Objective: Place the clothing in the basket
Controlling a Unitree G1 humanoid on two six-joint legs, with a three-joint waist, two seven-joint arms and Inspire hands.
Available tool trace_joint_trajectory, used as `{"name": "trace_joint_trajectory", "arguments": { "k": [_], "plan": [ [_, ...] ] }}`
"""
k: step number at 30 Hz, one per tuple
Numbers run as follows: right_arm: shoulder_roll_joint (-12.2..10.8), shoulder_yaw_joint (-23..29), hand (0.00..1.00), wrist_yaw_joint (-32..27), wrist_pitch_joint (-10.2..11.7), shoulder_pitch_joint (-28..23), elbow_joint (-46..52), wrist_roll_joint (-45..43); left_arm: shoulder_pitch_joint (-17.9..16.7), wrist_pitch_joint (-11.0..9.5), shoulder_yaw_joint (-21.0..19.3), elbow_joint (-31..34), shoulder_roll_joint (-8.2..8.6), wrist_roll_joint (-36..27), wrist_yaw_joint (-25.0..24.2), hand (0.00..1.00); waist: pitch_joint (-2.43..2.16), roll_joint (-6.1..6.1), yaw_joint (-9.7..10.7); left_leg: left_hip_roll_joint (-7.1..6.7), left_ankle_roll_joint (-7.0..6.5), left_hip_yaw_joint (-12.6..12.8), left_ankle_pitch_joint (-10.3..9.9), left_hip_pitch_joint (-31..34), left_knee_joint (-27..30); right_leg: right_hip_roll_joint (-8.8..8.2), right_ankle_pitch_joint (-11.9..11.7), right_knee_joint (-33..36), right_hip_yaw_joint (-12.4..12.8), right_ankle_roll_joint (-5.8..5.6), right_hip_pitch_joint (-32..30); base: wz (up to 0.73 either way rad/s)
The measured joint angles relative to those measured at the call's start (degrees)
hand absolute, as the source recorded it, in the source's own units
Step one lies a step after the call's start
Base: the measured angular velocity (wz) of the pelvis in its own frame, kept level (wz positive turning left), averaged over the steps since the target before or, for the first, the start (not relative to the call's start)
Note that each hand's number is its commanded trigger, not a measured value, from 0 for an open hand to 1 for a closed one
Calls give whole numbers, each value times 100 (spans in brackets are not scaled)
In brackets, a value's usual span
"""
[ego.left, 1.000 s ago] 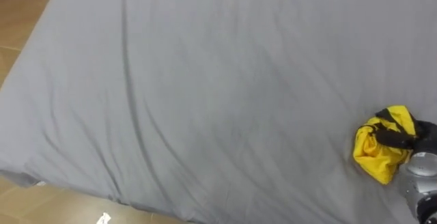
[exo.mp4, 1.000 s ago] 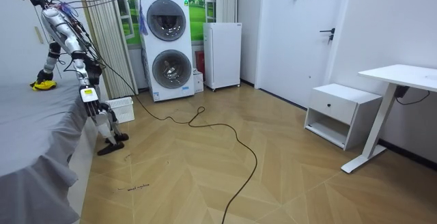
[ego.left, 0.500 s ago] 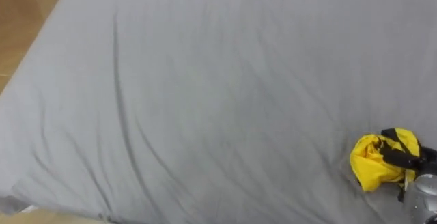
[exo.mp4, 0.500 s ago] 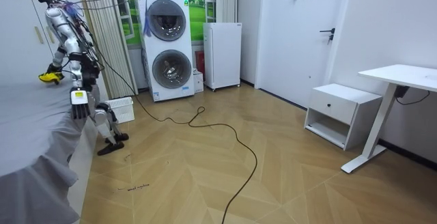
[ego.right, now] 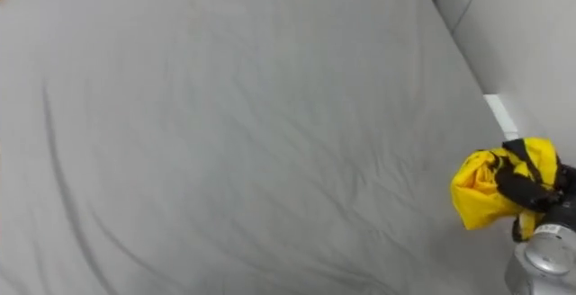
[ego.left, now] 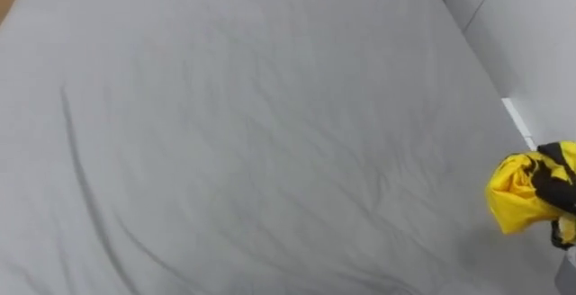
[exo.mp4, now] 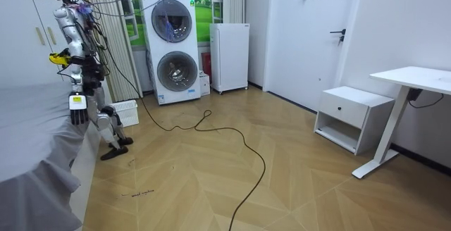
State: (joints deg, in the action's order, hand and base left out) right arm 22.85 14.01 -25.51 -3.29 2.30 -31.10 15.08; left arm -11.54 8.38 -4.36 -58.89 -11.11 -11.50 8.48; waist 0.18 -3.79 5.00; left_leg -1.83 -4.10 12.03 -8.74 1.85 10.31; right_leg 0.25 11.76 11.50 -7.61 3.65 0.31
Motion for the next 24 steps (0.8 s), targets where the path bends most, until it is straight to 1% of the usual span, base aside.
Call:
{"name": "trace_joint_trajectory", "arguments": {
  "k": [2,6,7,11,13,14,15,17,18,19,20,21,23,24],
  "plan": [
    [-19,253,100,-5,-1,-222,340,1,-20,75,-17,-26,31,115,45,0,-3,32,13,13,0,110,0,-56,-38,10,-15,9,85,-3,4,-23],
    [-22,466,100,-7,-5,-378,499,0,-141,179,-18,-26,38,223,117,0,0,46,104,44,2,280,-1,-139,-94,59,-33,2,303,5,4,-25],
    [-38,548,100,-8,-18,-418,499,1,-154,237,-21,-26,38,223,139,0,2,51,115,55,9,327,-6,-157,-102,73,-40,-4,357,9,5,-24],
    [-76,651,100,-4,-55,-578,498,11,-207,409,-25,-26,38,222,199,0,12,78,191,90,35,491,-21,-246,-163,113,-53,-20,518,27,15,-19],
    [-84,683,100,-3,-54,-661,499,41,-253,474,-28,-24,35,262,206,0,11,90,303,105,50,514,-34,-249,-162,141,-63,-52,596,31,17,-12],
    [-89,716,100,-6,-54,-721,498,43,-253,510,-38,-21,34,301,210,0,12,96,318,112,57,520,-41,-247,-163,149,-72,-67,609,34,18,-10],
    [-95,763,100,-36,-54,-855,487,42,-254,565,-47,-23,33,389,210,0,21,108,344,123,66,546,-55,-247,-161,164,-75,-77,638,37,18,-16],
    [-125,771,100,-71,-55,-1092,487,42,-258,695,-71,-30,33,458,204,0,49,142,372,172,91,721,-91,-248,-161,209,-90,-72,799,55,-43,-31],
    [-147,772,100,-70,-52,-1133,476,44,-260,726,-109,-34,33,458,200,0,57,155,390,186,100,762,-103,-243,-158,226,-97,-73,845,60,-60,-37],
    [-200,790,100,-71,-48,-1158,364,49,-261,803,-136,-35,33,456,202,0,64,179,432,212,112,819,-117,-203,-141,251,-119,-77,911,73,-113,-26],
    [-229,817,100,-71,-52,-1161,190,77,-260,836,-145,-35,33,456,203,0,77,205,499,237,117,849,-133,-124,-97,267,-136,-71,944,80,-183,-23],
    [-229,818,100,-71,-54,-1160,93,85,-261,847,-139,-36,34,456,203,0,82,223,522,245,117,871,-135,-88,-85,274,-141,-62,969,83,-230,-24],
    [-240,817,100,1,-55,-1060,-308,112,-259,919,-93,-72,35,439,197,0,73,305,590,290,118,1079,-134,60,-84,308,-169,44,1116,98,-484,-37],
    [-240,818,100,41,-54,-1021,-431,139,-259,919,-95,-98,35,422,190,0,74,318,598,300,119,1148,-134,93,-85,319,-173,71,1167,100,-548,-37]
  ]
}}
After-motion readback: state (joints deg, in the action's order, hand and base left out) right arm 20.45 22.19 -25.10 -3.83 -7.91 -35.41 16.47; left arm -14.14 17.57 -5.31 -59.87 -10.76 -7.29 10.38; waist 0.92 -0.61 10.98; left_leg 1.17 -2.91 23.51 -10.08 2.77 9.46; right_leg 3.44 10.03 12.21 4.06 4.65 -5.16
